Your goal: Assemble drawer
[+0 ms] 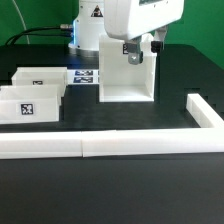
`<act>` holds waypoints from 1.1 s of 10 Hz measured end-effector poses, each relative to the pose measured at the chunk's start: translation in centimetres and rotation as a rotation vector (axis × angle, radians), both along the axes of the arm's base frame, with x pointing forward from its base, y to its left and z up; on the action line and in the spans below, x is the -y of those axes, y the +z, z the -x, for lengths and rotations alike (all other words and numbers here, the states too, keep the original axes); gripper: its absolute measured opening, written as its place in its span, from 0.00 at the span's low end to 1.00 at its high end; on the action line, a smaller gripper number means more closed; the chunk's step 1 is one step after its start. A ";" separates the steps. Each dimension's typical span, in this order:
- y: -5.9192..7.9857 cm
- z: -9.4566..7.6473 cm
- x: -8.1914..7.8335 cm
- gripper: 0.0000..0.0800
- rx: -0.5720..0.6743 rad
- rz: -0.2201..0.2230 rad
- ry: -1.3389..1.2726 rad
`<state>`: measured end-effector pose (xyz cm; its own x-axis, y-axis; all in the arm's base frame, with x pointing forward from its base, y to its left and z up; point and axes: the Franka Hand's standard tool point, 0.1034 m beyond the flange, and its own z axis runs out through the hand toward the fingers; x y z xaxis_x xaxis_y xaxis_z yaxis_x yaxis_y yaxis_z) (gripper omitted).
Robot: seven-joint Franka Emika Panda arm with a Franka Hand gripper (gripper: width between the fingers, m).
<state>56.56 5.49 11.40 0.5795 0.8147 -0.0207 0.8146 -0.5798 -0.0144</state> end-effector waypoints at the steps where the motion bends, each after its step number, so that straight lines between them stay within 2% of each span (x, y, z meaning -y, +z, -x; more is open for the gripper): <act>1: 0.0 0.0 0.0 0.81 0.000 0.000 0.000; 6: 0.1 0.0 0.0 0.81 0.005 -0.001 -0.016; 7: 0.9 0.6 -0.2 0.81 0.038 -0.002 -0.114; 8: 1.8 2.6 -0.5 0.81 0.054 0.001 -0.226; 9: 2.2 4.2 -1.0 0.81 0.048 0.008 -0.304; 10: 2.5 4.8 -1.5 0.81 0.046 0.011 -0.310; 11: 2.3 4.5 -1.3 0.81 0.046 0.010 -0.293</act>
Offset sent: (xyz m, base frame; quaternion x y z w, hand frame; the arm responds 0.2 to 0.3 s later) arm 0.0000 0.0000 0.0000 0.0000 0.0000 0.0000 1.0000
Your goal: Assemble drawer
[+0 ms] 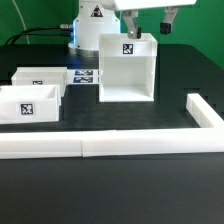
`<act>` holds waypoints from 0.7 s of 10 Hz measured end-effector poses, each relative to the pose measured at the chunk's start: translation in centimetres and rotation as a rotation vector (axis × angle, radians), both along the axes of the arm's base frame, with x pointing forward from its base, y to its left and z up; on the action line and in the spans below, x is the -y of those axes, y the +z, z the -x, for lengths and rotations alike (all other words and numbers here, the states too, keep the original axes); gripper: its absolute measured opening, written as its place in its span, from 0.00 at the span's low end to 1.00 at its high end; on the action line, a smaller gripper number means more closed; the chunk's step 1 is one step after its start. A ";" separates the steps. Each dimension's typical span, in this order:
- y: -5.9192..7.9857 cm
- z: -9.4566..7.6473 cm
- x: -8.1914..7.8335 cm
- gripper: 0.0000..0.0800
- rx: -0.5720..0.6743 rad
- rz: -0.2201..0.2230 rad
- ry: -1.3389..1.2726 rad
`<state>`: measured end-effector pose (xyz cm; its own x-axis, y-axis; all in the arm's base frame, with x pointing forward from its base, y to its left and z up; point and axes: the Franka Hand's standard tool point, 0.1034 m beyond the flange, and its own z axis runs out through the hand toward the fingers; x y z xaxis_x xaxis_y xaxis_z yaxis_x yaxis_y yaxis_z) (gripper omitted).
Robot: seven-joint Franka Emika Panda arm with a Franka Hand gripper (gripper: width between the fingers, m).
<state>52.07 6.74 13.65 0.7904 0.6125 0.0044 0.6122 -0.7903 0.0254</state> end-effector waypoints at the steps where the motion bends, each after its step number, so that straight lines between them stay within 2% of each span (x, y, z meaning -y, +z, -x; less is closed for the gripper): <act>1: -0.1 0.0 0.0 0.81 -0.001 0.000 -0.003; 3: -0.1 0.1 0.1 0.81 0.005 -0.002 -0.024; 4: 0.1 0.8 0.5 0.81 0.025 -0.005 -0.107; 5: 0.3 2.9 0.5 0.81 0.023 -0.001 -0.190; 7: 0.3 6.7 -0.6 0.81 0.017 0.022 -0.384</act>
Offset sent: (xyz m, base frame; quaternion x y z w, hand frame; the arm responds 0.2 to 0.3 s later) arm -0.0181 -0.0274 0.0062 -0.0445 0.0331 0.1336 0.9895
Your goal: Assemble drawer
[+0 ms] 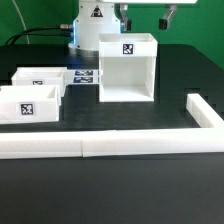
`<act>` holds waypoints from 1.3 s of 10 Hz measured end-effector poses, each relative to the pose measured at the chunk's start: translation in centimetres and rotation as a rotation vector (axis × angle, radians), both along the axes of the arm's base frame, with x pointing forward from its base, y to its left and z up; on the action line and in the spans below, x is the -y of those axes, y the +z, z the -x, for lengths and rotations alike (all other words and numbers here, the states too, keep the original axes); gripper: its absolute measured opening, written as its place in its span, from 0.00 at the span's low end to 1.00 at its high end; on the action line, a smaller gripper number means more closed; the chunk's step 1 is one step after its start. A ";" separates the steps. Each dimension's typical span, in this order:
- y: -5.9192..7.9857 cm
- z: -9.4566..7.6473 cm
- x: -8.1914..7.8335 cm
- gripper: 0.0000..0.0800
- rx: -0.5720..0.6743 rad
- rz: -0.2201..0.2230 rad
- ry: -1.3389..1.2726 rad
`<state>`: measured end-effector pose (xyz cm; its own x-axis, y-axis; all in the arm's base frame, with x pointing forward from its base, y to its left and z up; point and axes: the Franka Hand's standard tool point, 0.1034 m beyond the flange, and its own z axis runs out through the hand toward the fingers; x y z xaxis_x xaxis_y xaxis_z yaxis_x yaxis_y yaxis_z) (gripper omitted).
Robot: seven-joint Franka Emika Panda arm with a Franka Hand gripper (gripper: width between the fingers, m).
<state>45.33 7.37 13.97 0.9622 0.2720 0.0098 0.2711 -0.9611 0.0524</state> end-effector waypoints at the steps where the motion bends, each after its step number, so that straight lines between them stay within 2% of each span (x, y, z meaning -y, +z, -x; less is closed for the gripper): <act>1: -0.2 0.9 -0.1 0.81 -0.013 -0.001 -0.032; 2: -0.5 1.5 -0.3 0.81 -0.021 -0.015 -0.081; 6: -0.7 1.6 -0.3 0.81 -0.020 -0.021 -0.111; 9: -2.3 4.7 -1.5 0.81 -0.031 -0.039 -0.262; 13: -3.5 5.8 -2.1 0.81 -0.055 -0.048 -0.276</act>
Offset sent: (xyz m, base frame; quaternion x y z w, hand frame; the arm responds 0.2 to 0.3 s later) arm 0.0000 0.0000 0.0000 0.0000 0.0000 0.0000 1.0000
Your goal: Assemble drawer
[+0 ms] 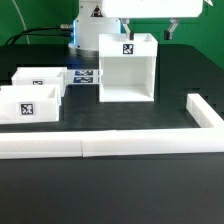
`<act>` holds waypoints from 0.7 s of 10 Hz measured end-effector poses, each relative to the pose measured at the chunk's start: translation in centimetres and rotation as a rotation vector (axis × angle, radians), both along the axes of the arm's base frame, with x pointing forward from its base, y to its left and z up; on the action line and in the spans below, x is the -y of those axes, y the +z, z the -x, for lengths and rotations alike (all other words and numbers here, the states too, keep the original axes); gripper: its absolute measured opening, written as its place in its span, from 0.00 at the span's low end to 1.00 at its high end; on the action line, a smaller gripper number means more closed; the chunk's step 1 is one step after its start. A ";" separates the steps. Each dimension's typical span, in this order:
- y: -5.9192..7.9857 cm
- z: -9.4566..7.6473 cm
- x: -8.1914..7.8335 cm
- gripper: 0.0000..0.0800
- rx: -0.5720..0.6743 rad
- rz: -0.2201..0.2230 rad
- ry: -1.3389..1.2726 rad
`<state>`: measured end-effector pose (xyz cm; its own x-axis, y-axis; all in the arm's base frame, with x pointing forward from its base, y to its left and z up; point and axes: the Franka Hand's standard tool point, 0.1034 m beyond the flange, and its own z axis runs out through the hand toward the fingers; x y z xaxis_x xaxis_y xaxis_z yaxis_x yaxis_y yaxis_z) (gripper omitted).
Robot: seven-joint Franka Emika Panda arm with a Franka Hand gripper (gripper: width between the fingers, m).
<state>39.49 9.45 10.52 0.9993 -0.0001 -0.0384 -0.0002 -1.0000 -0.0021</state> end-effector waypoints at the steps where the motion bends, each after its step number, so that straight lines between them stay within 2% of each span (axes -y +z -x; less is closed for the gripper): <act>1: -0.3 0.2 -0.3 0.81 0.000 -0.003 0.003; 2: -0.5 0.3 -0.4 0.81 -0.002 -0.005 0.000; 3: -0.7 0.3 -0.4 0.69 -0.005 -0.005 0.000; 4: -0.7 0.3 -0.4 0.69 -0.006 -0.007 -0.004; 5: -0.7 0.3 -0.3 0.40 -0.007 -0.008 -0.008; 6: -0.7 0.3 -0.3 0.40 -0.007 -0.008 -0.008; 7: -0.7 0.3 -0.3 0.19 -0.007 -0.008 -0.008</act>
Offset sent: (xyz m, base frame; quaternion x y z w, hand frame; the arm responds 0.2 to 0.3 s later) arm 0.0000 0.0026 -0.0014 0.0142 -0.0081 0.0229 0.9996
